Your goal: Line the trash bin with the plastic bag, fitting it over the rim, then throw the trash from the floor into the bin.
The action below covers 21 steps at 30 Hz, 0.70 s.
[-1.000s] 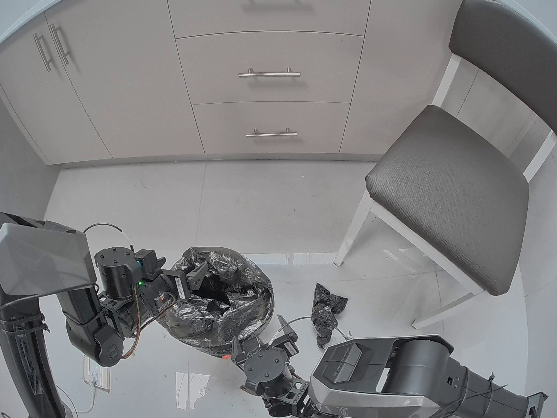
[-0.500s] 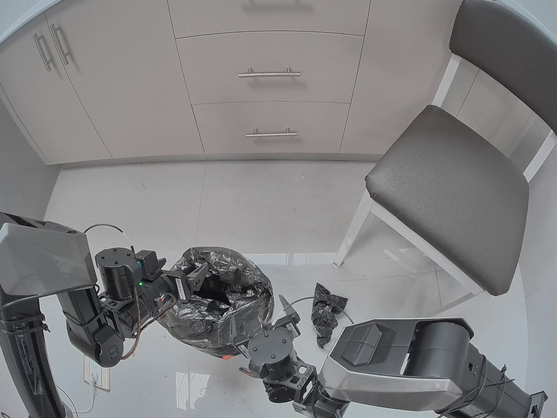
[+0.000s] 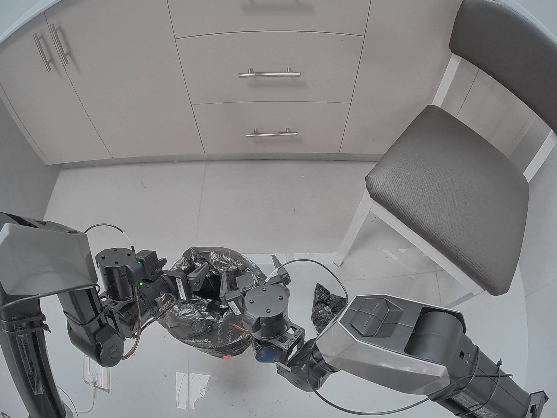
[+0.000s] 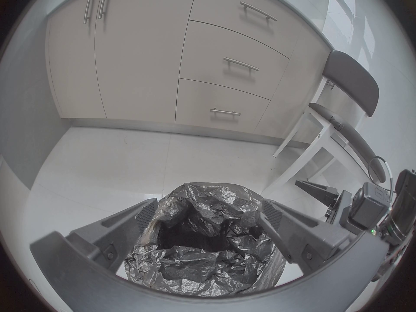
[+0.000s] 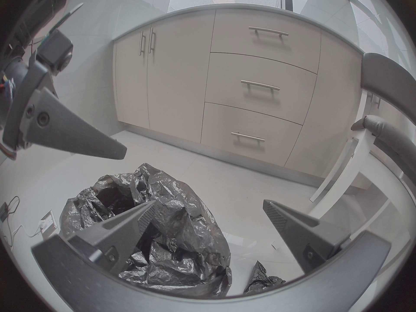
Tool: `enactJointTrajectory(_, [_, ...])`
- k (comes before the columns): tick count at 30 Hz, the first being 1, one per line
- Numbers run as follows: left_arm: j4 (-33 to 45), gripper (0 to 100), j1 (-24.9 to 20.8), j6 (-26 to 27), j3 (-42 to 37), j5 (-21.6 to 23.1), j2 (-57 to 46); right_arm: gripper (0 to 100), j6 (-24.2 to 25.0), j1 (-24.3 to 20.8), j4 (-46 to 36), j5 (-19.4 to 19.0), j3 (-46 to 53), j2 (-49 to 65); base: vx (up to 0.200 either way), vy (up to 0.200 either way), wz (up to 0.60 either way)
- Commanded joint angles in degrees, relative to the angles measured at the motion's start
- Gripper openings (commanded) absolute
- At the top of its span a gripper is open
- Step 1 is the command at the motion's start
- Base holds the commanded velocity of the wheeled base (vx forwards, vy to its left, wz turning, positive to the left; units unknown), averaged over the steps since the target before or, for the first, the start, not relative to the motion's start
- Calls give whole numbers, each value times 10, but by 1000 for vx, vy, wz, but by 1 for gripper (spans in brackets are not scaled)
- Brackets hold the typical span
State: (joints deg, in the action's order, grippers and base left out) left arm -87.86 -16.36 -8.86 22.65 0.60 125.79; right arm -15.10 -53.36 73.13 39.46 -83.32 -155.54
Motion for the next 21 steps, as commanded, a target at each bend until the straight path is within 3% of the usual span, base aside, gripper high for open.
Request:
enactJointTrajectory(1, [0, 100, 0, 0, -1, 0, 1, 100, -1, 4, -12, -2, -21, -13, 0, 0, 0])
enactJointTrajectory(21, [0, 100, 0, 0, 0, 0, 1, 100, 3, 34, -107, -4, -170, -71, 0, 0, 0])
